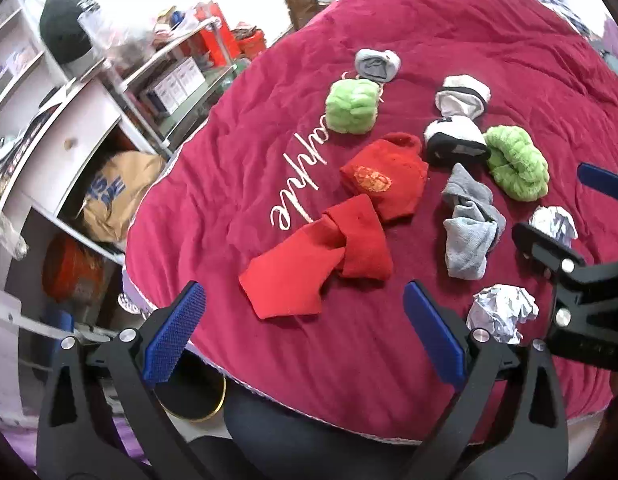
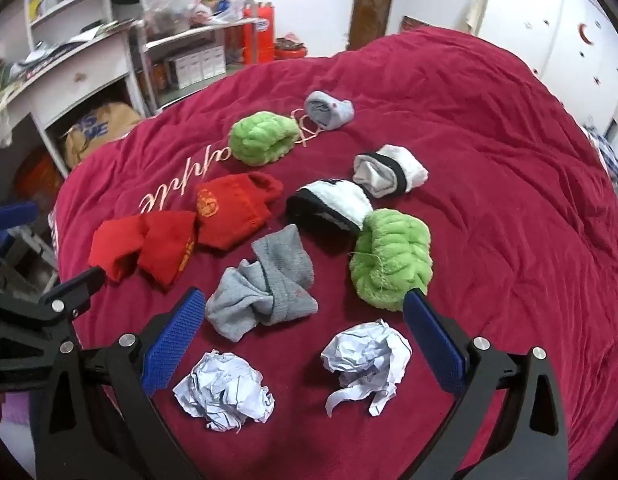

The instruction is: Collect trash

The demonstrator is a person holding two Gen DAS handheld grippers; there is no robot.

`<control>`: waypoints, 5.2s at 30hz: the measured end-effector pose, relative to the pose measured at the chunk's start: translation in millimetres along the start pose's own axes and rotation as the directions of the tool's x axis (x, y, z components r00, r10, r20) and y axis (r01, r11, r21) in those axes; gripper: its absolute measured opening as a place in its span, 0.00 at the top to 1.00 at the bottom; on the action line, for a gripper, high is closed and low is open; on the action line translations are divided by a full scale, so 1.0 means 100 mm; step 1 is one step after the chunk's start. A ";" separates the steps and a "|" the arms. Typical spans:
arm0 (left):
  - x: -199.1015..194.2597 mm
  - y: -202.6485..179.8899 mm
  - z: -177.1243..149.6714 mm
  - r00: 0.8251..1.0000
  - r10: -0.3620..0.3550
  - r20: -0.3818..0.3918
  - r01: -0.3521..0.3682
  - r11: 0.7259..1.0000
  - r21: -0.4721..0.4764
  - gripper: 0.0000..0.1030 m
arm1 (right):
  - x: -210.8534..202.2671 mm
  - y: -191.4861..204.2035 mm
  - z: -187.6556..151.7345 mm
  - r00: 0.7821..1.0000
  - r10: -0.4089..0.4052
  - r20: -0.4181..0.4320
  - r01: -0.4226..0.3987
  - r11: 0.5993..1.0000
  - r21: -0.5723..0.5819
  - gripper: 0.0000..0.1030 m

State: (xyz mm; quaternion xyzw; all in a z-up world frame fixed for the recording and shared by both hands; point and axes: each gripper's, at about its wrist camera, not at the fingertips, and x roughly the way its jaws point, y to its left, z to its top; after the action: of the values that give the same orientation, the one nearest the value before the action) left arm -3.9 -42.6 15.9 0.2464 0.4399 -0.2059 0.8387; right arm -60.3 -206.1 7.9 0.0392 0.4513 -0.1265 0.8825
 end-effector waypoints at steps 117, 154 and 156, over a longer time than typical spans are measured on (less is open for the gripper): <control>0.59 0.23 0.12 0.972 -0.195 -0.131 0.202 0.978 0.046 0.71 | 0.67 0.40 0.25 0.975 0.128 -0.182 -0.173 0.951 -0.257 0.77; 0.09 1.71 -0.99 0.982 0.032 -0.186 -0.092 0.942 -0.322 0.70 | 0.19 2.30 0.19 0.905 0.382 -0.186 -0.424 0.779 -0.462 0.77; 0.10 1.78 -1.06 0.980 0.036 -0.195 -0.103 0.934 -0.343 0.70 | 0.22 2.41 0.19 0.899 0.390 -0.198 -0.436 0.767 -0.470 0.77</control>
State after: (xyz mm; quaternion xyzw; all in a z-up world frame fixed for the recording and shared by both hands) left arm 34.3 160.4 -3.1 0.1261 0.5369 -0.0701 0.8312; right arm 29.2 18.9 -9.9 -0.0882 0.4874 0.1948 0.8466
